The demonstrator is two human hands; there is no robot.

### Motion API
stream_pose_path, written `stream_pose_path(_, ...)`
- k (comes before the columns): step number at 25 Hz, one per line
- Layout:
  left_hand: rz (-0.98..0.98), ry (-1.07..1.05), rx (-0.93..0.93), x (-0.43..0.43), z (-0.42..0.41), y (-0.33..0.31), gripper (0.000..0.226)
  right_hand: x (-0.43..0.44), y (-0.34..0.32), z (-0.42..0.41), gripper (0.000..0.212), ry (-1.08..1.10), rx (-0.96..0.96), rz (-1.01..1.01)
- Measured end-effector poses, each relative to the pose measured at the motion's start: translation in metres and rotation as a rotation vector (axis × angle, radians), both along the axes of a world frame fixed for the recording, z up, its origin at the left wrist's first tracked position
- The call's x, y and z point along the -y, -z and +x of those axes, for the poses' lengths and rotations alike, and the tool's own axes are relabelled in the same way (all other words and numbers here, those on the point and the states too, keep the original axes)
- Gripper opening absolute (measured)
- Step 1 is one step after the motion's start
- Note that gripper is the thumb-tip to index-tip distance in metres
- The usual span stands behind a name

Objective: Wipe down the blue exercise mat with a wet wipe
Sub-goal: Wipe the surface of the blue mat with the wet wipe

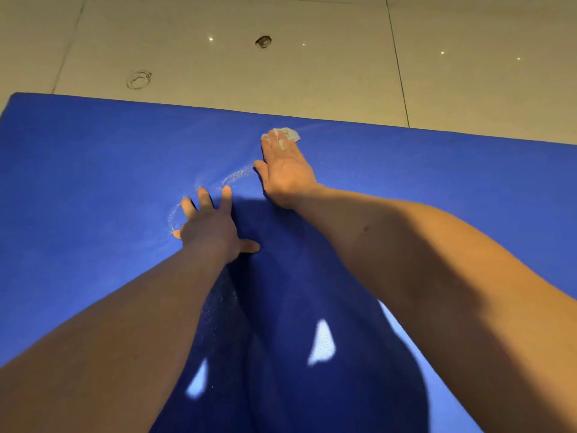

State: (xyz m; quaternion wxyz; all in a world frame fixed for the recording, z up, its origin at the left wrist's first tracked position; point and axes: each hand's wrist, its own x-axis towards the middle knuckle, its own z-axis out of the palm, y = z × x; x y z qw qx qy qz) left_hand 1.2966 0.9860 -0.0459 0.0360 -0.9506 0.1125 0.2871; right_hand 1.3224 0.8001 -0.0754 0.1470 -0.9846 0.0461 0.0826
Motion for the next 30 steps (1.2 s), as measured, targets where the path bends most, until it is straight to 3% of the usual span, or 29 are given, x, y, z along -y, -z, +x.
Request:
stream_pose_path(3, 0.014, 0.005, 0.005, 0.0, -0.001, -0.001, 0.137, 0.033, 0.002, -0.001, 0.066, 0.026, -0.053, -0.114)
stream_pose_path(6, 0.007, 0.005, 0.019, 0.001, -0.001, -0.001, 0.136, 0.077, -0.004, -0.003, 0.066, 0.192, -0.143, -0.241)
stream_pose_path(10, 0.014, 0.001, -0.003, 0.003, -0.001, -0.003, 0.135, 0.066, -0.001, 0.004, 0.067, 0.384, -0.159, -0.184)
stream_pose_path(17, 0.014, 0.001, 0.0, 0.003, -0.002, -0.006, 0.133, -0.021, -0.006, 0.031, 0.059, 0.011, -0.075, -0.02)
stream_pose_path(24, 0.013, -0.007, -0.022, 0.004, -0.001, -0.007, 0.134, 0.086, -0.009, 0.002, 0.066, 0.278, -0.177, -0.254)
stream_pose_path(28, 0.018, -0.005, -0.02, 0.005, -0.002, -0.009, 0.134, 0.056, -0.011, 0.004, 0.065, 0.355, -0.158, -0.212)
stream_pose_path(30, 0.015, -0.009, -0.028, 0.006, -0.002, -0.009, 0.134, 0.024, -0.013, 0.005, 0.065, 0.294, -0.116, -0.155)
